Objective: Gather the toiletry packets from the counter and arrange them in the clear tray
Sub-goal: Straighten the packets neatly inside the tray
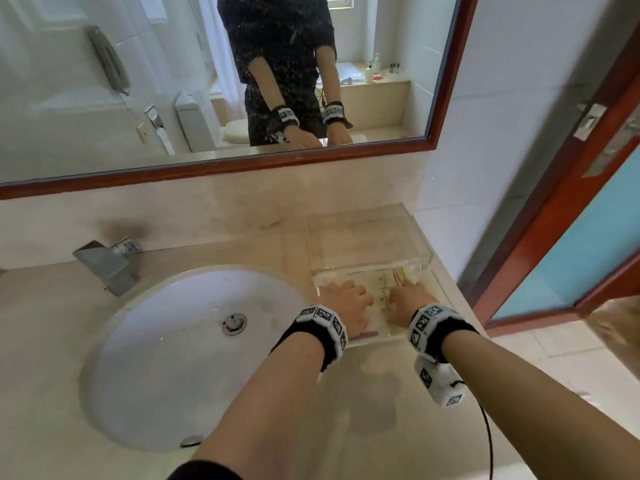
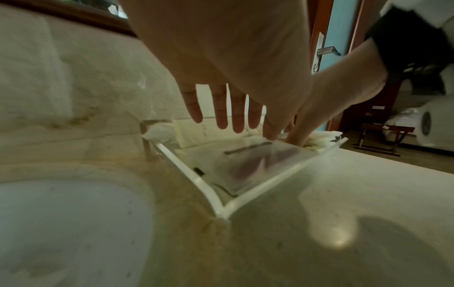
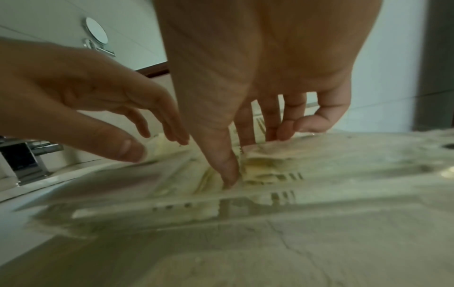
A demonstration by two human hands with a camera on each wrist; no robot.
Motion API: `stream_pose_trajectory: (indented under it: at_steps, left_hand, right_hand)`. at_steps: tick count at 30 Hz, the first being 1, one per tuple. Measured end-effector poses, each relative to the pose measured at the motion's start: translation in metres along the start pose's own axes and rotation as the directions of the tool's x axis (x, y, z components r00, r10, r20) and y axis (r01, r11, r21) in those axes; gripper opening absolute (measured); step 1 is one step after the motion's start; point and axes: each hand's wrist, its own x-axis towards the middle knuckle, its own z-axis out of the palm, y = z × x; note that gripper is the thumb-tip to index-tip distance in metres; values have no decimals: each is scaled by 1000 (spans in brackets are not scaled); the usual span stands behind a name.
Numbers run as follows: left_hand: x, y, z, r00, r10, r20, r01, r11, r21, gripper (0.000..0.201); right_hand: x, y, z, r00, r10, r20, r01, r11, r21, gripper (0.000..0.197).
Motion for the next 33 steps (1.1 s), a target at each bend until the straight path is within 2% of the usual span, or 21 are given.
stream_pose_trajectory:
  at_steps: [4,8,11,19,25,28,33]
  left_hand:
    - [10,17,11,999,-33,27,35,996,-83,46]
    - [18,32,23,986,-143,82,155,973,-168,43]
    - [21,39,32,976,-213,54,219,960,-175,37]
    - [21,41,46,950,-306,-70,288,938,-193,29]
    - [21,44,49,938,-335,-91,313,930,-193,30]
    - [23,44,48,931,-349,-108,328,929,-174,39]
    - [21,43,49,875,-472,-104,451,875,-175,45]
  right_hand:
    - [-3,9,9,999,-19,-40,19,1000,8,53]
    - [-5,10,13,996,-26,-85,26,1000,9,49]
    - [-5,13,16,991,-40,-130,43,999,16,45]
    - [-1,21,27,969,-79,-233,77,997,-18,39]
    - [3,30,29,959,-127,-253,123,992,-31,43]
    - [5,36,27,956,-151,-252,144,988,-47,44]
    - [9,38,32,956,-159,-247,150,987,-56,48]
